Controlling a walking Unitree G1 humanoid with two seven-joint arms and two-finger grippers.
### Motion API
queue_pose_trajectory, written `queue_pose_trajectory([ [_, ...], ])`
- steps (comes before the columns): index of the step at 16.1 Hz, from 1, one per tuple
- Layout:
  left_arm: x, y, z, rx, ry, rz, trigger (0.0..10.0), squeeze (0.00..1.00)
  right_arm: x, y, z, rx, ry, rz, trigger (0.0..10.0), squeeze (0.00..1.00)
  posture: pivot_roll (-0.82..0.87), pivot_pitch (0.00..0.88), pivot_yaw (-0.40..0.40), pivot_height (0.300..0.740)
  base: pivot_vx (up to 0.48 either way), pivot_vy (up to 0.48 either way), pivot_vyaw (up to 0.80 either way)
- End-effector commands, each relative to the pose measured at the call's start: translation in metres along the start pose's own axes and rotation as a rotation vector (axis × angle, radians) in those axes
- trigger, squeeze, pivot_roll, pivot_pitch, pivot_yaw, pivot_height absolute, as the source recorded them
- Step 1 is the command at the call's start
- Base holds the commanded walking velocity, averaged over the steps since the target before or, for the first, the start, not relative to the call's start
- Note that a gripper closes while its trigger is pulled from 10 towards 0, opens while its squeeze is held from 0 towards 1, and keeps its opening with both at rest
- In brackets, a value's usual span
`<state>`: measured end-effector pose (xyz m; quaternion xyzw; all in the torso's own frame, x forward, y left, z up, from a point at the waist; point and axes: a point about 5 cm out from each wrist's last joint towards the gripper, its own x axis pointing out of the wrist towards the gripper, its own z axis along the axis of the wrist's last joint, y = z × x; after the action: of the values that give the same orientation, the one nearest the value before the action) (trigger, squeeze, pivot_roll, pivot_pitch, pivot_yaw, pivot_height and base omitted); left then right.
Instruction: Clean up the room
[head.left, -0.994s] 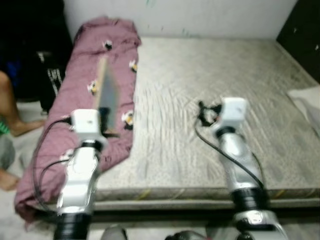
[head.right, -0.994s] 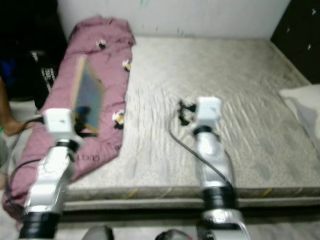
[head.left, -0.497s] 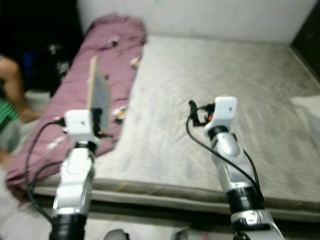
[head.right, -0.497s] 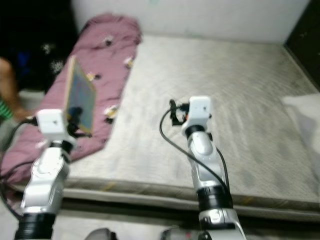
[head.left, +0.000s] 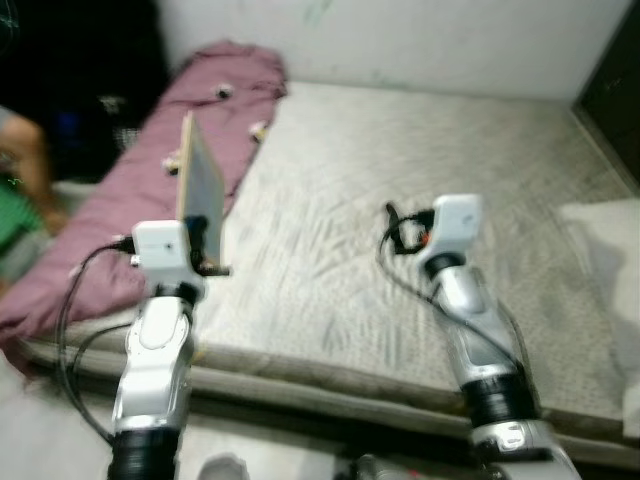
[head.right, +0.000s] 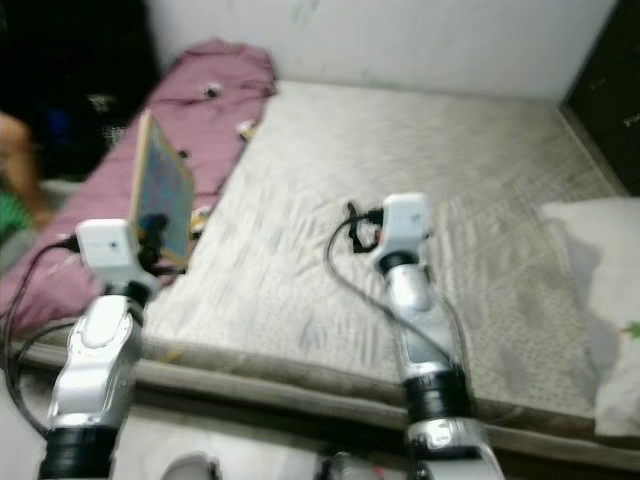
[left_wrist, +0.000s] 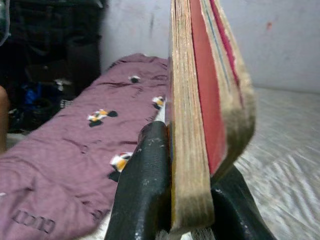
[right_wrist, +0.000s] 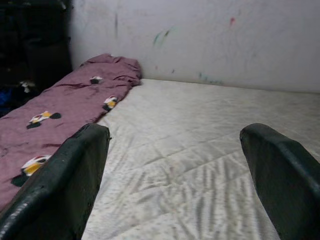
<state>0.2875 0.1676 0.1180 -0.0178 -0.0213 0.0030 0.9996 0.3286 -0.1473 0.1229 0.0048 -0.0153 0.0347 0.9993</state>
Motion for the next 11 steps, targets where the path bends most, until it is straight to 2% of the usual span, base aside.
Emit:
queue_pose_trajectory([
  [1, 0.0024, -0.0018, 0.0099, 0.007, -0.048, -0.016, 10.0, 0.0, 0.0012, 0.0019, 0.0019, 0.006, -0.005, 0.003, 10.0, 0.0, -0.06, 0.0, -0.016, 0.74, 0.0, -0.304, 0.0],
  [6, 0.003, -0.0028, 0.0101, 0.005, -0.05, -0.019, 10.0, 0.0, 0.003, 0.0012, 0.0012, 0.028, 0.009, -0.006, 10.0, 0.0, -0.06, 0.0, -0.019, 0.74, 0.0, -0.304, 0.0],
  [11, 0.0034, -0.0035, 0.0102, 0.002, -0.051, -0.018, 10.0, 0.0, 0.0036, 0.0006, 0.0015, 0.028, 0.009, -0.008, 10.0, 0.0, -0.06, 0.0, -0.021, 0.74, 0.0, -0.305, -0.72],
])
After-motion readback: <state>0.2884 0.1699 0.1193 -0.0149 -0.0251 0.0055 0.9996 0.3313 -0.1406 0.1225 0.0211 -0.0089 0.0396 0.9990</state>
